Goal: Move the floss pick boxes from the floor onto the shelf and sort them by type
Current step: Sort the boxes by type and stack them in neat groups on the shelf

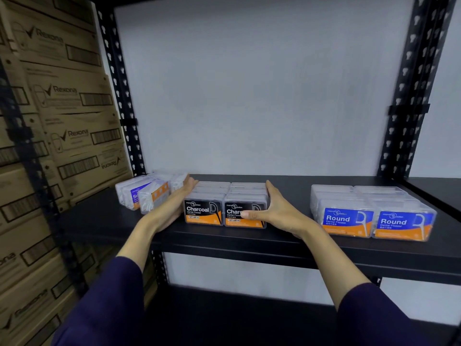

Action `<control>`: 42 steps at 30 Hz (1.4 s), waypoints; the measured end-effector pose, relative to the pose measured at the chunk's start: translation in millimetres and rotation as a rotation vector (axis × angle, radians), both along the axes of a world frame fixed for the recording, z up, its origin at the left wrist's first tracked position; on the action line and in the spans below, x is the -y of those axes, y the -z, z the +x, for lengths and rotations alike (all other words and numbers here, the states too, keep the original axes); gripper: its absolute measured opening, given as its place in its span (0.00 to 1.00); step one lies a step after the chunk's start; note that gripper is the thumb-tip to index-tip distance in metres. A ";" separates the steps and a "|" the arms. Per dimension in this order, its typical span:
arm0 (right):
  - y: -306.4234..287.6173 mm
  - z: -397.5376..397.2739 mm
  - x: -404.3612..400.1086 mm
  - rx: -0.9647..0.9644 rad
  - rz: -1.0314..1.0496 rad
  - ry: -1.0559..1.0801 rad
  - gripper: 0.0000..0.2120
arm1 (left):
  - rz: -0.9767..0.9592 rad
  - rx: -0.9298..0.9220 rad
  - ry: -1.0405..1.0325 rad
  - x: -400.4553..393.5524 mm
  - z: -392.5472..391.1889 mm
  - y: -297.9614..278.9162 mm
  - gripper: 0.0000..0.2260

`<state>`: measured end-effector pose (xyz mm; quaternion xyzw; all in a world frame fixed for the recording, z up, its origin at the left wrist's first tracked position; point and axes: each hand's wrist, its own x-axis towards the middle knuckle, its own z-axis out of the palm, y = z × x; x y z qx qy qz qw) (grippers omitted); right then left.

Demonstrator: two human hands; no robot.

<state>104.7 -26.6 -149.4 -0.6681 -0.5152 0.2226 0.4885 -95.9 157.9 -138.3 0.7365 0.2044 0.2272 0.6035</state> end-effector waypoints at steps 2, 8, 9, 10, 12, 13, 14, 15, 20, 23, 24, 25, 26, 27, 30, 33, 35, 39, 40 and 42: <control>-1.0 -1.8 0.1 0.046 -0.016 0.006 0.46 | 0.113 -0.052 -0.043 0.8 -1.8 2.4 0.51; 2.3 -3.5 -1.3 0.081 -0.005 -0.026 0.45 | 0.286 -0.096 -0.110 2.2 2.3 4.4 0.61; 2.1 -3.6 -1.0 0.085 -0.006 -0.026 0.45 | 0.293 -0.091 -0.099 3.2 2.1 3.8 0.61; 1.5 -4.3 -0.3 0.092 -0.011 -0.032 0.44 | 0.303 -0.088 -0.092 4.1 1.8 3.0 0.61; 1.6 -3.8 -0.3 0.111 -0.025 -0.040 0.44 | 0.316 -0.095 -0.081 3.9 1.6 2.9 0.58; 1.9 -3.5 -1.0 0.118 -0.030 -0.040 0.45 | 0.312 -0.098 -0.072 3.5 1.0 3.1 0.56; 1.9 -3.6 -1.2 0.122 -0.036 -0.040 0.46 | 0.307 -0.097 -0.064 3.6 0.3 3.7 0.54; 2.3 -3.2 -1.7 0.125 -0.037 -0.042 0.47 | 0.305 -0.102 -0.063 2.9 -0.6 4.3 0.52; 3.5 -2.7 -1.2 0.137 -0.042 -0.043 0.49 | 0.315 -0.089 -0.030 4.7 -0.9 3.7 0.42; 4.3 -1.8 -1.5 0.137 -0.048 -0.042 0.49 | 0.312 -0.093 -0.018 3.3 0.2 4.8 0.43; 4.7 -1.5 -1.8 0.144 -0.052 -0.042 0.49 | 0.309 -0.092 -0.013 2.8 -0.1 5.2 0.44; 4.7 -1.5 -2.5 0.145 -0.053 -0.041 0.52 | 0.313 -0.095 -0.019 1.3 0.0 6.0 0.45; 4.8 -1.6 -3.0 0.142 -0.058 -0.034 0.56 | 0.319 -0.097 -0.029 0.5 0.3 6.1 0.46; 4.3 -2.3 -3.0 0.139 -0.067 -0.026 0.61 | 0.339 -0.108 -0.051 0.4 1.4 6.0 0.47; 1.6 -6.2 -0.4 0.117 -0.063 0.000 0.66 | 0.380 -0.097 -0.169 2.4 4.9 6.0 0.41; -1.7 -11.9 5.6 0.110 0.010 0.064 0.56 | 0.313 0.087 -0.228 9.0 3.5 3.9 0.35; -4.8 -16.8 9.2 0.135 0.086 0.133 0.45 | 0.292 0.194 -0.315 11.1 3.0 3.1 0.28; -20.2 -26.8 4.9 0.284 0.241 0.259 0.27 | 0.438 0.238 -0.470 11.1 3.0 -4.8 0.09; -27.8 -31.8 1.0 0.356 0.258 0.267 0.23 | 0.490 0.225 -0.506 9.9 1.0 -10.1 0.08; -45.1 -45.2 -10.9 0.485 0.284 0.276 0.18 | 0.564 0.213 -0.570 6.8 -6.8 -23.9 0.06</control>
